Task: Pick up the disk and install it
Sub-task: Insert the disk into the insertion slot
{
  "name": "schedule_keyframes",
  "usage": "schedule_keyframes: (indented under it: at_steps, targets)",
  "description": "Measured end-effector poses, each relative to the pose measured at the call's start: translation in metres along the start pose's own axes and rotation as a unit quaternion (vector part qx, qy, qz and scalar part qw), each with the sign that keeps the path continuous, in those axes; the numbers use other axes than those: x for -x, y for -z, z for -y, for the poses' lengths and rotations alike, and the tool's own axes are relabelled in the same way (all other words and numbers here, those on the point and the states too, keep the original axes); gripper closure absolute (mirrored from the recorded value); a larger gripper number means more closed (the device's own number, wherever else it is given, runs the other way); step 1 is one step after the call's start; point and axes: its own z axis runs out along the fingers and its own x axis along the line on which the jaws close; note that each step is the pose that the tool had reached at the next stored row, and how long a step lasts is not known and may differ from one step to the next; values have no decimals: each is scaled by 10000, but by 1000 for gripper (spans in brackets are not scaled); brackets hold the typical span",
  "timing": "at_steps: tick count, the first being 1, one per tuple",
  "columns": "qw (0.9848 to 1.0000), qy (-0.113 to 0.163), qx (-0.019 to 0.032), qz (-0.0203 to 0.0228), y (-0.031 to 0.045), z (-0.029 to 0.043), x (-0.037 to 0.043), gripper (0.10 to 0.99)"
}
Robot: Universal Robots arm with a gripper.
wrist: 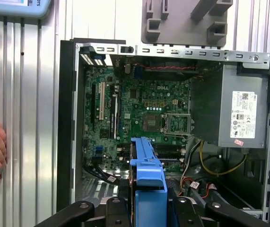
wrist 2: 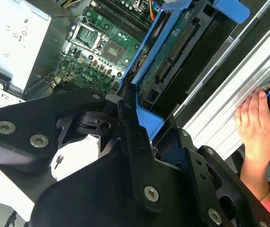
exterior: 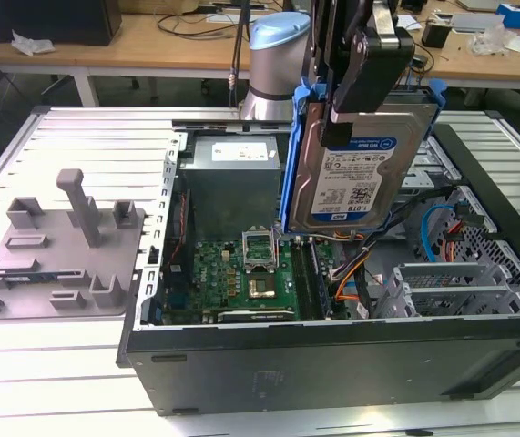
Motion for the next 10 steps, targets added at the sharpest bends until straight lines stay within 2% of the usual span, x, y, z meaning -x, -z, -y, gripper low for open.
schedule_keyframes:
  at_steps: [3, 10]
  targets:
    - [10000, 0, 0, 1, -1, 19, -6, 722]
    - [10000, 0, 1, -11, -5, 166, -40, 722]
